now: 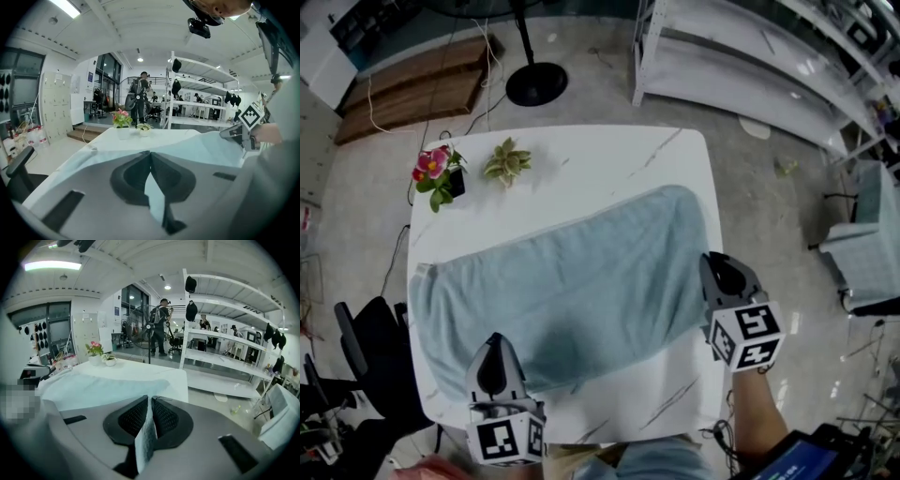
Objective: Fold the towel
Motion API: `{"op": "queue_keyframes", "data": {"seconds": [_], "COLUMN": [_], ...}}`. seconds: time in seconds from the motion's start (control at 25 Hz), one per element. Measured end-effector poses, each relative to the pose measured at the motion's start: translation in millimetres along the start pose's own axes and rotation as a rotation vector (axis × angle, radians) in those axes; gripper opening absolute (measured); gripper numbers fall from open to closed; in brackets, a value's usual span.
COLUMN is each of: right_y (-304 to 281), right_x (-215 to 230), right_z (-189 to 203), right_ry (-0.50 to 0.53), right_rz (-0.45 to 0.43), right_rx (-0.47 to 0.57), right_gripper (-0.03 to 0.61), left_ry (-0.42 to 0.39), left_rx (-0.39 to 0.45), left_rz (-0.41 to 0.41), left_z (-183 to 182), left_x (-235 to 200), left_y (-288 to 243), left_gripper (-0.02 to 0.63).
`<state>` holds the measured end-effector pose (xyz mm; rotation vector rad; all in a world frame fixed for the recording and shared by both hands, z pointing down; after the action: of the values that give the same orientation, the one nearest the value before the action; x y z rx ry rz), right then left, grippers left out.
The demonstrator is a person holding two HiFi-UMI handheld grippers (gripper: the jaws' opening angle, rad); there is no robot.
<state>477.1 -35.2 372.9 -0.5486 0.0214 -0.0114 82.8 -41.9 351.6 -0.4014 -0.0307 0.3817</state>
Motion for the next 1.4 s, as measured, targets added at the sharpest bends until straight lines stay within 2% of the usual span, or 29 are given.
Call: {"op": "queue_keyframes", "data": {"seconds": [0.2,0.48,1.4], "right_y": [4.5,5.4,4.8], "right_x": [-39.2,-82.4,-188.9], "right_z": [-30.7,-54.2,-86.1], "right_ry": [0.034,0.084,0.155], "right_rz": [-0.028,-0.073,-0.186], "right_rx": [0.036,0.071,0.138], "right_gripper": [0.041,0.041,0.040], "left_ry": [0.040,0.067,0.108], "left_rx": [0.018,0.045,0.088], "left_rz": [-0.006,-0.040,-0.152], "left_z": [1.5,-3.7,-2.1], "left_x": [-22.7,-46.4,-116.3], "left_y": [12.0,32.5,98.2], "left_gripper": [0.008,0.008,0.008]}}
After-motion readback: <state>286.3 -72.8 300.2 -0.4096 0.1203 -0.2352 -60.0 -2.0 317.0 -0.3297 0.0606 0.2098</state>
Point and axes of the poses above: the fingertips, and each gripper's own axes: y backward along the fingers, x to its right, z out of its underside, the point moved 10 cm from there along y, backward along the fingers, and after that the axes turned 3 degrees about x, right-handed, at the moved point
